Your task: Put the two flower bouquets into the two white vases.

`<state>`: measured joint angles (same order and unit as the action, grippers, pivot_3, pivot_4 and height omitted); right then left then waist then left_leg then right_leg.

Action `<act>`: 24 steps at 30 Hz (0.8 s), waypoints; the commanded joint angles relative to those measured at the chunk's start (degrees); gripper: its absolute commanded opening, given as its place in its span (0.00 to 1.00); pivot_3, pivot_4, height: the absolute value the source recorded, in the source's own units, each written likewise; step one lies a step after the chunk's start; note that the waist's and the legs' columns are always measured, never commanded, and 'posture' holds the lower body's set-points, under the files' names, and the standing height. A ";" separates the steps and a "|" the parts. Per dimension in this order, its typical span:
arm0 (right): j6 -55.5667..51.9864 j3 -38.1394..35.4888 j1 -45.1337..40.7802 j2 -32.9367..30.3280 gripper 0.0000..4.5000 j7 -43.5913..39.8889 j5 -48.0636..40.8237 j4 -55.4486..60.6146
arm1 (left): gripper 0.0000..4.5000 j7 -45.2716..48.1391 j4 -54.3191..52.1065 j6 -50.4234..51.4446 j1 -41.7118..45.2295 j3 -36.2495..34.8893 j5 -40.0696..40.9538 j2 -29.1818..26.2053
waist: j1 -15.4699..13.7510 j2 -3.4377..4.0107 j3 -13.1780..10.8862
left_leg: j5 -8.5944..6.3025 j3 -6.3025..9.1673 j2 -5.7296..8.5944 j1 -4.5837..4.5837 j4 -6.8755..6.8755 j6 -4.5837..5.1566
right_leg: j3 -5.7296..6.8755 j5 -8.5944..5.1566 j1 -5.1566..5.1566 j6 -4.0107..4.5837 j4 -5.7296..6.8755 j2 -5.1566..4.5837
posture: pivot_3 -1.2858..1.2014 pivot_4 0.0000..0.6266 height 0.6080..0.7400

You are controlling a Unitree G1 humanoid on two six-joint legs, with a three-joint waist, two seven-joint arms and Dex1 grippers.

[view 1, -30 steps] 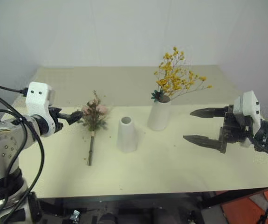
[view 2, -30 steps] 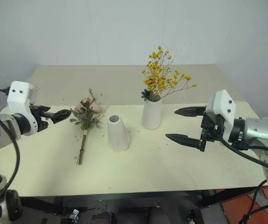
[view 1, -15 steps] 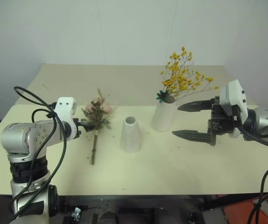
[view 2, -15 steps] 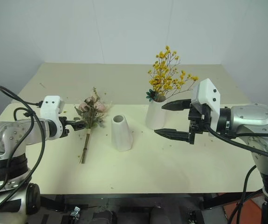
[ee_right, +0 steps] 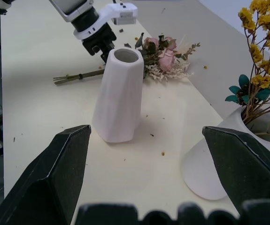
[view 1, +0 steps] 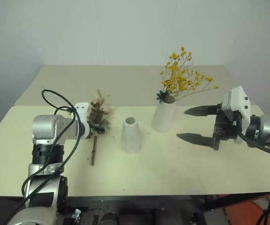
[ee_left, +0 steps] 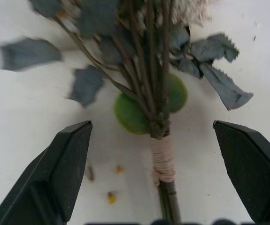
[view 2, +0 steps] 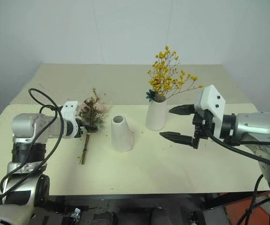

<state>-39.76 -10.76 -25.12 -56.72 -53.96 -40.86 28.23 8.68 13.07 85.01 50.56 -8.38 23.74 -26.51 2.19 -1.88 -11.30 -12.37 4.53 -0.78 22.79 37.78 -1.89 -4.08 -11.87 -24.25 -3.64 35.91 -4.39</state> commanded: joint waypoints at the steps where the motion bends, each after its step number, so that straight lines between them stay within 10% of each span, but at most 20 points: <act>1: -0.40 -2.46 0.41 -0.87 1.00 1.08 -0.13 1.45 | 0.86 2.14 3.86 -0.08 3.09 0.90 -0.77 0.06 | 0.01 0.00 0.00 | 0.00 0.00 0.00 0.00 0.00 0.00 | 0.00 0.00 0.01 -0.01 0.00 0.00 | 0.52 0.24 1.00; 13: -0.16 -1.62 0.86 -0.70 1.00 2.52 1.02 1.27 | 0.03 3.03 5.89 2.50 7.54 0.01 -2.76 0.44 | 0.21 0.00 0.00 | 0.00 0.00 0.00 0.03 0.00 0.00 | -0.01 0.00 -0.02 -0.02 0.00 -0.01 | 0.52 0.24 1.00; 24: 0.63 -1.64 0.42 -0.31 1.00 2.48 2.29 1.17 | 0.02 -8.03 -5.31 -26.28 3.43 -12.01 -8.53 4.18 | -0.14 -0.02 -0.01 | 0.01 0.00 0.00 0.06 0.00 -0.02 | 0.00 0.29 -0.04 0.44 -0.03 -0.03 | 0.52 0.24 1.00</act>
<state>-40.03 -10.79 -23.82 -56.72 -51.74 -38.39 28.56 1.85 12.57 66.52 53.24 -17.85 15.75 -22.31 2.04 -1.90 -11.31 -12.36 4.53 -0.78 22.86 37.79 -1.91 -4.08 -11.57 -24.29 -3.21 35.88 -4.42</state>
